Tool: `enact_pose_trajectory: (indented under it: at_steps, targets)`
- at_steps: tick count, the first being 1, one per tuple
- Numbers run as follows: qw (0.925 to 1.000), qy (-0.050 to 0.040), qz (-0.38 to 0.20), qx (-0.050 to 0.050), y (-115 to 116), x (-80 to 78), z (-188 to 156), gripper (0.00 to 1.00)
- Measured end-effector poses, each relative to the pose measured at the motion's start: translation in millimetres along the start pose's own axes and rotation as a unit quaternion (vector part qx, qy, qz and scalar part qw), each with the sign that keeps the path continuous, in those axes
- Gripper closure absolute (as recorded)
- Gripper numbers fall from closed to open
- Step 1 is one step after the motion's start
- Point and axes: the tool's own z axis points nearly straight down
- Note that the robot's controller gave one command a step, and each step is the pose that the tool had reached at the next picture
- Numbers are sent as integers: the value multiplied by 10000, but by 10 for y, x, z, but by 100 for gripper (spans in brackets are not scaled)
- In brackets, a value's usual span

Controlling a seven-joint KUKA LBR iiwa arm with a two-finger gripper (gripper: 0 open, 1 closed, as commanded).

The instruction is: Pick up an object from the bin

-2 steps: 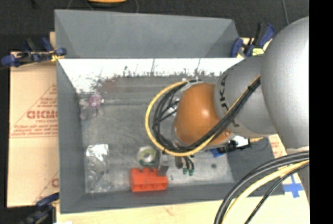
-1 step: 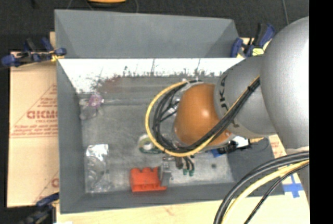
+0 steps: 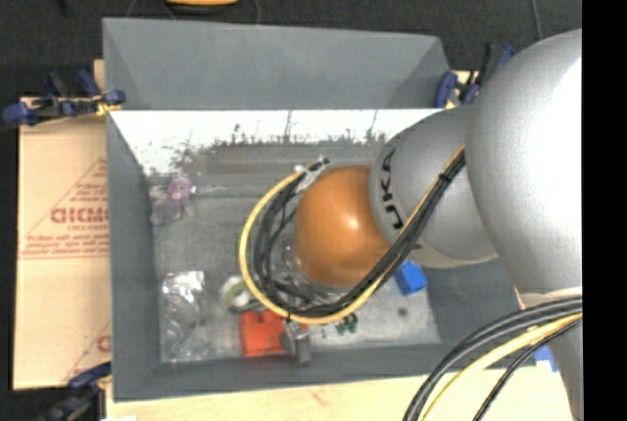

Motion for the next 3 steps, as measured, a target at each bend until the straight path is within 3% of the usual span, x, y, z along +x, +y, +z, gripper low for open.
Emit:
enact_pose_trajectory:
  at_steps: [1, 2, 3]
  targets:
    - [10000, 46, 28, -5, -3, 18, -13, 100]
    - [9998, 18, 194, 1, -221, -126, -1411, 100]
    - [9999, 79, 140, -23, 61, 56, -1186, 100]
